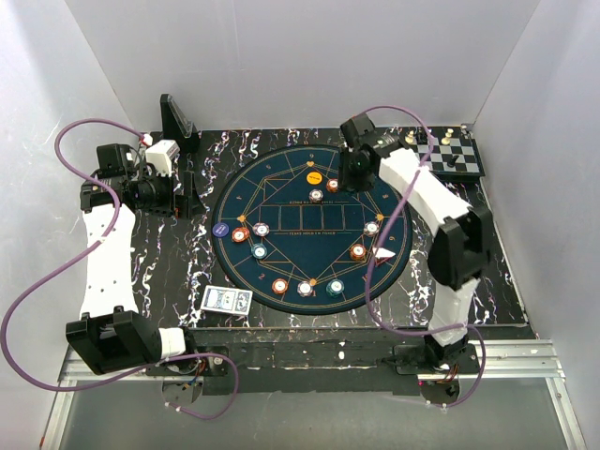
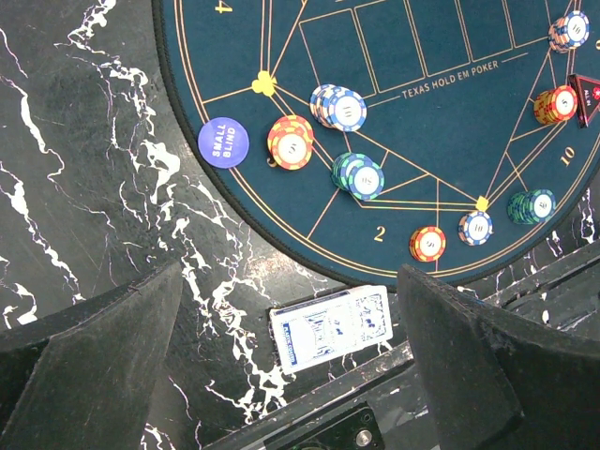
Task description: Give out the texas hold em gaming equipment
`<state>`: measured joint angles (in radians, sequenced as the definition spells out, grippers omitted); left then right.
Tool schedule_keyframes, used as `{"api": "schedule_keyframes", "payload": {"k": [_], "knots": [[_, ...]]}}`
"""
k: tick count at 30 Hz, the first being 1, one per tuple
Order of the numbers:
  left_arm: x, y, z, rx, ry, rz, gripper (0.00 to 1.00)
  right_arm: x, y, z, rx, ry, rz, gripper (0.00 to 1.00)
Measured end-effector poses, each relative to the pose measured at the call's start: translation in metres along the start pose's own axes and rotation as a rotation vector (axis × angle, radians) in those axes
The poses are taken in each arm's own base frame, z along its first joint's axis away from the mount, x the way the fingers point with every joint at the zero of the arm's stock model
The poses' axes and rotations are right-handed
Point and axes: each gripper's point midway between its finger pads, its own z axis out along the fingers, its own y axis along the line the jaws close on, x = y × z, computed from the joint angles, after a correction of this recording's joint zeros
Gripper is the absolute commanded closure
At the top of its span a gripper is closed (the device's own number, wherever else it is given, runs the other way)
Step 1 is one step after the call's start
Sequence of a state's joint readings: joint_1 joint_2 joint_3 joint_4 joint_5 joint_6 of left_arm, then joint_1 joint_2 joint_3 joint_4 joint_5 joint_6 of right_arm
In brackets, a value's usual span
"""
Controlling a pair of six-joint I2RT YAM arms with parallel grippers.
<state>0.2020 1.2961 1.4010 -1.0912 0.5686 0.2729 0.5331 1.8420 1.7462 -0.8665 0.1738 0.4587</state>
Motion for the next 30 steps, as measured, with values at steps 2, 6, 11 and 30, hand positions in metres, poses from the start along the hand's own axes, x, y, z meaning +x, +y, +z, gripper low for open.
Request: {"api": "schedule_keyframes", "payload": {"k": [2,6,11,30], "knots": [[0.000,0.000,0.000,-0.001,0.001,0.000,0.00,-0.017,-0.009,0.024,0.035,0.006,0.014,0.70],[0.001,0.001,0.001,-0.002,0.004,-0.001,0.00,-0.025,-0.031,0.080,0.096,0.073,0.042,0.71],[0.003,0.004,0.006,0.003,0.022,-0.010,0.00,-0.029,-0.057,0.129,0.142,0.144,0.089,0.71],[0.004,0.011,0.017,0.009,0.044,-0.024,0.00,-0.045,-0.073,0.176,0.117,0.155,0.148,0.47]]}}
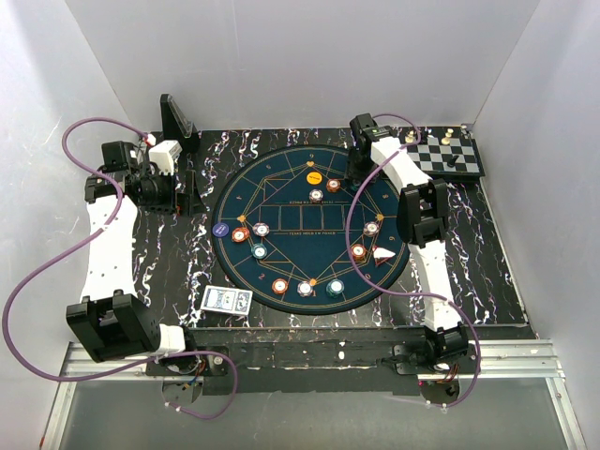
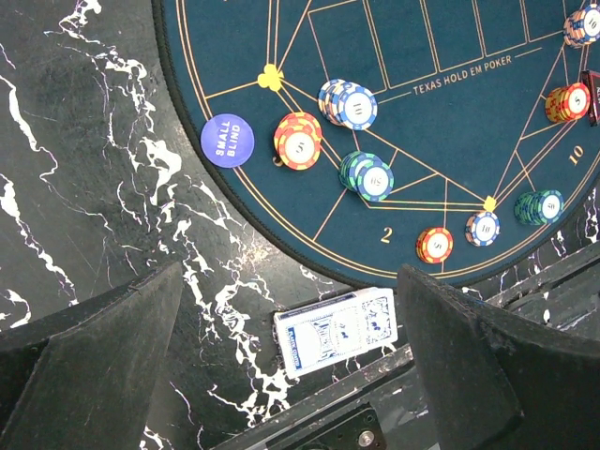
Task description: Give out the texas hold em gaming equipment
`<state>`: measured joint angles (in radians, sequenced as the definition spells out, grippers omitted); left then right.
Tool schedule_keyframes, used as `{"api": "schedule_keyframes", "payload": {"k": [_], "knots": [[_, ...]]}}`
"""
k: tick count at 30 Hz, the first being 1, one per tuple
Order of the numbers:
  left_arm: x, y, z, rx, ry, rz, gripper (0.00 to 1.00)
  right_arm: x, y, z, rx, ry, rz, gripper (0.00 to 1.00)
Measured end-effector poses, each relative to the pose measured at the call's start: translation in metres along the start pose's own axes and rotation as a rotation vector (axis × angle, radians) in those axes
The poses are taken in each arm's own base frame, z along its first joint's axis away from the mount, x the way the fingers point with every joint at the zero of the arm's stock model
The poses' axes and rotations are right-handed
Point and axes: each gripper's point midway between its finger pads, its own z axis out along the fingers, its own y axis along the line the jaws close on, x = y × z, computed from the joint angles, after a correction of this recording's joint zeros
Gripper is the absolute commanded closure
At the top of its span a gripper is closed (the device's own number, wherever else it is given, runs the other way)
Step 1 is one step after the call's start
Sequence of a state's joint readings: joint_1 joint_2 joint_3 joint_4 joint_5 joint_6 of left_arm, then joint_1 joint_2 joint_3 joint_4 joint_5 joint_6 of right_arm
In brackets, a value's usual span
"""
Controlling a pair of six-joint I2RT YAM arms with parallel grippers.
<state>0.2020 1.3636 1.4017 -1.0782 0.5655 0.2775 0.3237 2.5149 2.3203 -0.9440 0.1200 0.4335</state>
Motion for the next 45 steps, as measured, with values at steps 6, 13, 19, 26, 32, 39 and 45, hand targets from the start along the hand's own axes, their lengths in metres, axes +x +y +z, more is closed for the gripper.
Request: {"api": "schedule_keyframes", "payload": {"k": [6,13,19,26,32,39,45], "knots": [[-0.002,0.001,0.001,-0.001,-0.005,0.003,0.00,-0.004,0.006,0.001,-0.027,-0.008,0.006,0.27],[-0.002,0.001,0.001,-0.001,-0.006,0.003,0.00,-0.003,0.009,-0.004,-0.035,-0.010,0.004,0.24],[-0.002,-0.001,-0.002,-0.002,-0.011,0.005,0.00,0.010,0.007,-0.068,-0.035,-0.055,-0.013,0.23],[-0.003,-0.011,-0.016,-0.007,-0.043,0.018,0.00,0.076,0.042,-0.203,-0.176,-0.227,-0.139,0.18],[-0.005,-0.020,-0.025,0.002,-0.069,0.024,0.00,0.221,0.051,-0.191,-0.218,-0.027,-0.310,0.13],[-0.006,-0.024,-0.029,0.006,-0.084,0.024,0.00,0.318,0.022,-0.154,-0.126,0.188,-0.380,0.11],[-0.006,-0.025,-0.031,0.006,-0.088,0.025,0.00,0.326,0.043,-0.150,-0.173,0.171,-0.395,0.09]]}}
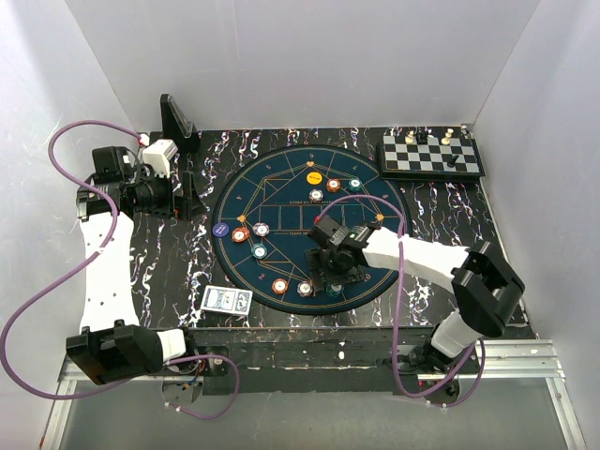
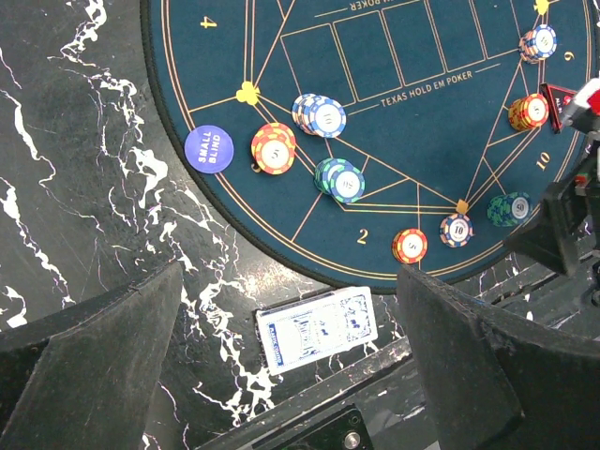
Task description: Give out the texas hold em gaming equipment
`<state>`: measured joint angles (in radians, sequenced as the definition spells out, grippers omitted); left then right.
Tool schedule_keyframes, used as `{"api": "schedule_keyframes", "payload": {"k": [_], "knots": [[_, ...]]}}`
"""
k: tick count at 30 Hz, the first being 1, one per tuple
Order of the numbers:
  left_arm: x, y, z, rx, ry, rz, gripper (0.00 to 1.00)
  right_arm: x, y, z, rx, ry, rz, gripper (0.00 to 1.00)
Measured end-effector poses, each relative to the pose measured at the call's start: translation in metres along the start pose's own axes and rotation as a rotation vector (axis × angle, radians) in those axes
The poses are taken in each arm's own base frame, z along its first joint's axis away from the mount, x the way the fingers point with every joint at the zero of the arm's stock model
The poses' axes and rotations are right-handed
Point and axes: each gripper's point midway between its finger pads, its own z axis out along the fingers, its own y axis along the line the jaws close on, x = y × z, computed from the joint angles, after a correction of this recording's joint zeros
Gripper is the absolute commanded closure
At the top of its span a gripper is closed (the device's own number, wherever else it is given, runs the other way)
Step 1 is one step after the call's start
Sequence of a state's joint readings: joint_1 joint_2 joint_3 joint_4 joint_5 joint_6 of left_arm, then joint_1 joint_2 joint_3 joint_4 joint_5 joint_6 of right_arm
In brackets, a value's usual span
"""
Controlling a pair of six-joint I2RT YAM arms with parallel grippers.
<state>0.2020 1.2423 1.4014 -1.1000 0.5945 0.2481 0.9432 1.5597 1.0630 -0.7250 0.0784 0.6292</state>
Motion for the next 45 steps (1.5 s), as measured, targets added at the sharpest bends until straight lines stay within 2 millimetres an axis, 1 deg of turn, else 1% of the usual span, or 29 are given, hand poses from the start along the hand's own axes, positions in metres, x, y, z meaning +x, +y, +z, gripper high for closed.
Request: {"api": "schedule_keyframes", "payload": {"k": [2,5,8,10,14,17,20,23,26,30,35,38,42,45], "knots": [[0.000,0.000,-0.001,0.000,0.000,0.001,0.00,0.001,0.002,0.008,0.004,0.008,-0.004,0.09],[0.002,-0.001,-0.001,0.000,0.005,-0.002,0.00,0.002,0.000,0.021,0.032,0.029,-0.005,0.09],[0.003,-0.001,-0.001,0.001,0.009,-0.004,0.00,0.003,-0.006,0.030,0.065,0.041,-0.005,0.13],[0.004,-0.001,-0.001,0.001,0.012,-0.006,0.00,0.003,-0.007,0.032,0.074,0.038,-0.006,0.17],[0.004,-0.002,-0.001,0.002,0.016,-0.009,0.00,0.000,-0.008,0.033,0.080,0.026,-0.003,0.30],[0.004,-0.002,-0.001,0.002,0.015,-0.008,0.00,0.002,-0.009,0.036,0.083,0.028,0.003,0.33],[0.004,-0.002,-0.001,0.002,0.015,-0.009,0.00,0.004,-0.010,0.040,0.090,0.034,0.007,0.39],[0.004,-0.002,-0.001,0.002,0.016,-0.009,0.00,0.004,-0.012,0.040,0.098,0.032,0.008,0.42],[0.004,-0.001,-0.001,0.001,0.016,-0.008,0.00,0.004,-0.013,0.040,0.105,0.030,0.008,0.48],[0.004,-0.001,-0.001,0.001,0.015,-0.008,0.00,0.004,-0.014,0.038,0.102,0.025,0.010,0.55],[0.004,-0.001,-0.001,0.001,0.015,-0.008,0.00,0.004,-0.014,0.029,0.098,0.018,0.010,0.72],[0.004,-0.001,-0.001,0.001,0.015,-0.008,0.00,0.001,-0.013,0.018,0.094,0.005,0.009,0.74],[0.004,-0.001,-0.001,0.001,0.015,-0.007,0.00,-0.011,-0.011,0.004,0.077,-0.033,0.018,0.74],[0.004,-0.001,-0.001,0.001,0.016,-0.007,0.00,-0.020,-0.018,-0.007,0.073,-0.065,0.047,0.74]]}}
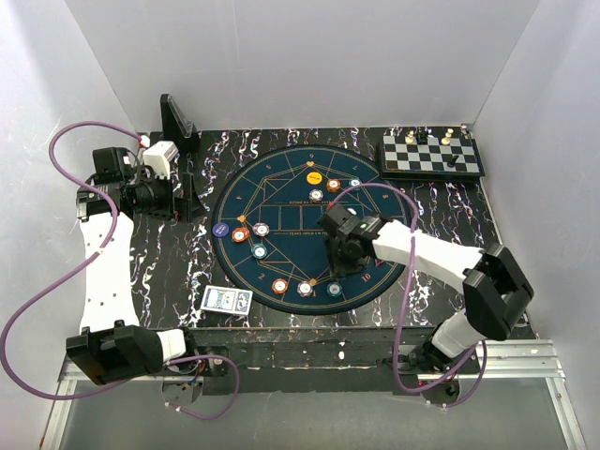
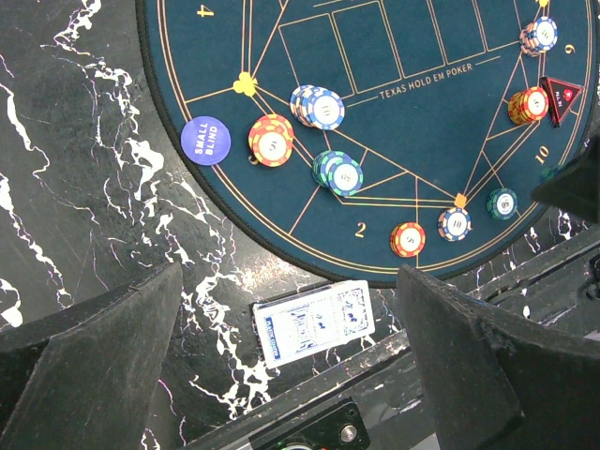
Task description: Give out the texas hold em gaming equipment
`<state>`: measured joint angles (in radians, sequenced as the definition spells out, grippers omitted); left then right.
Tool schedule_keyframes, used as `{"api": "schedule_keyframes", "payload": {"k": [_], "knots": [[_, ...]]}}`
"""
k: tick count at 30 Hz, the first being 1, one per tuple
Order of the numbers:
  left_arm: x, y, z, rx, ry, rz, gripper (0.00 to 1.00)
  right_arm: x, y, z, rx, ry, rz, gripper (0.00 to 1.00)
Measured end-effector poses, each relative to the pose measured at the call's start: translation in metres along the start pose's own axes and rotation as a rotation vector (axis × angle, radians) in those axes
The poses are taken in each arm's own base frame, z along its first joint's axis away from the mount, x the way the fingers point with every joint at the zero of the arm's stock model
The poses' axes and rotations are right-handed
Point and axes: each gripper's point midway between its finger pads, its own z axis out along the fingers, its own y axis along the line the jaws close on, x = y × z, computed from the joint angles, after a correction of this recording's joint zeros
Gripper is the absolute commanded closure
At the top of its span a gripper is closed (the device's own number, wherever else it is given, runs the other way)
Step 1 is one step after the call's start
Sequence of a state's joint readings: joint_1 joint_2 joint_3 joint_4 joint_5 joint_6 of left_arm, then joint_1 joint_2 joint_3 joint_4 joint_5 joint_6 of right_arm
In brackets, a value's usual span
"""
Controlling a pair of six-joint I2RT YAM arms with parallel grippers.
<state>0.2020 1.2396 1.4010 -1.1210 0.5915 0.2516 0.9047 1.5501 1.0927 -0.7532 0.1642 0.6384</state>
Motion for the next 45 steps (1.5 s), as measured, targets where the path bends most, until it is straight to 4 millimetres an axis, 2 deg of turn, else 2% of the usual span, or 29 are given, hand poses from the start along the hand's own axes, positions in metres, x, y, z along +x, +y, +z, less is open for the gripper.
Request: {"api": "schedule_keyframes", "payload": {"k": [2,5,7,10,13,19,22,29,32,36,41,45], "knots": [[0.000,0.000,0.000,0.000,0.000,0.000,0.00,-0.010,-0.012,-0.007,0.003,-0.024,0.042,0.74],[0.000,0.000,0.000,0.001,0.001,0.000,0.00,-0.023,-0.035,-0.006,0.021,-0.044,0.118,0.74],[0.000,0.000,0.000,0.001,0.001,0.001,0.00,-0.022,-0.052,0.001,0.048,-0.039,0.161,0.73],[0.001,0.000,0.000,0.001,0.001,0.005,0.00,-0.007,-0.069,0.013,0.089,0.005,0.184,0.71],[0.002,0.001,0.001,0.002,0.005,0.011,0.00,0.005,-0.074,0.023,0.110,0.045,0.182,0.60],[0.008,-0.003,0.005,0.045,0.016,0.046,0.00,0.008,-0.075,0.038,0.119,0.054,0.183,0.54],[0.016,-0.008,0.008,0.093,0.030,0.086,0.00,0.007,-0.075,0.040,0.122,0.045,0.186,0.48],[0.037,-0.026,0.011,0.223,0.055,0.266,0.00,0.005,-0.077,0.042,0.134,0.036,0.199,0.23],[0.047,-0.035,0.016,0.275,0.076,0.360,0.00,0.006,-0.078,0.040,0.142,0.035,0.202,0.20],[0.074,-0.051,0.030,0.367,0.128,0.489,0.00,0.002,-0.078,0.022,0.133,0.014,0.204,0.19],[0.127,-0.072,0.041,0.496,0.175,0.682,0.00,-0.030,-0.064,-0.025,0.044,-0.123,0.219,0.18],[0.159,-0.072,0.044,0.538,0.154,0.835,0.00,-0.053,-0.051,-0.062,-0.038,-0.229,0.227,0.16]]}}
